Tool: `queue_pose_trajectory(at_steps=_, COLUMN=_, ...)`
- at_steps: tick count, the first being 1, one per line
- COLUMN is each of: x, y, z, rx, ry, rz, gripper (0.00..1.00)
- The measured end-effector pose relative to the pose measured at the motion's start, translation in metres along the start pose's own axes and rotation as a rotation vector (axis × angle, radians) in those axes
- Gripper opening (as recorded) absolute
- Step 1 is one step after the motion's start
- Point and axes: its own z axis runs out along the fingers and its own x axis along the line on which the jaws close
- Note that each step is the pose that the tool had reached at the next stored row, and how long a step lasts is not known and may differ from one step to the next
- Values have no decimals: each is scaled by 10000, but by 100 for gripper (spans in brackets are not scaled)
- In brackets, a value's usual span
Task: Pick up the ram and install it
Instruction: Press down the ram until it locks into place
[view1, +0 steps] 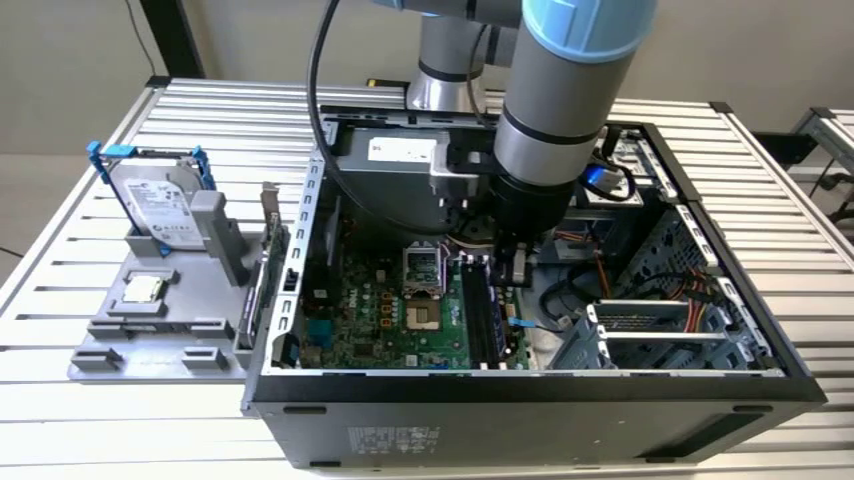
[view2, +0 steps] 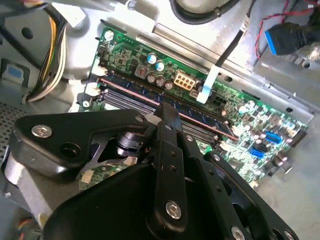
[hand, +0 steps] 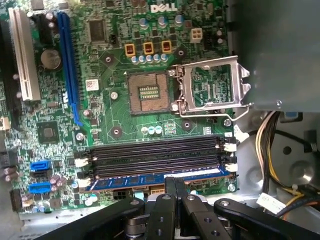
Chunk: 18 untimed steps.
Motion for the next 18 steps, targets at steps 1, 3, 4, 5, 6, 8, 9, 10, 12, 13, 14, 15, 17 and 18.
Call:
queue_pose_trajectory(at_steps=1, x=1, y=0, z=0, rx=-2, ry=-3, rz=-95, gripper=0)
queue_pose_trajectory(at_steps=3, x=2, y=0, z=0, rx=-6, ry=-7, rz=-285, gripper=0)
queue_pose_trajectory(at_steps=4, x=2, y=0, z=0, rx=-6, ry=-7, rz=-313, gripper=0)
queue_pose_trajectory(at_steps=5, x=3, y=0, z=0, rx=-7, ry=-7, rz=-325, gripper=0)
queue_pose_trajectory(at_steps=6, x=6, y=-1, z=0, rx=-8, ry=-8, rz=-369, gripper=0)
queue_pose_trajectory(at_steps=8, x=12, y=-1, z=0, rx=-9, ry=-11, rz=-453, gripper=0)
queue_pose_trajectory(at_steps=9, x=17, y=-3, z=-1, rx=-10, ry=-10, rz=-493, gripper=0)
queue_pose_trajectory(at_steps=10, x=24, y=-3, z=-1, rx=-11, ry=-11, rz=-525, gripper=0)
queue_pose_trajectory(at_steps=12, x=36, y=-5, z=1, rx=-12, ry=-13, rz=-579, gripper=0)
queue_pose_trajectory(at_steps=13, x=42, y=-6, z=2, rx=-12, ry=-14, rz=-603, gripper=0)
queue_pose_trajectory(at_steps=14, x=46, y=-6, z=4, rx=-13, ry=-15, rz=-624, gripper=0)
queue_pose_trajectory(at_steps=15, x=48, y=-6, z=8, rx=-13, ry=-16, rz=-642, gripper=0)
queue_pose_trajectory(at_steps=17, x=52, y=-7, z=21, rx=-14, ry=-16, rz=-675, gripper=0)
queue_pose_trajectory(at_steps=18, x=55, y=-8, z=27, rx=-14, ry=-15, rz=-689, gripper=0)
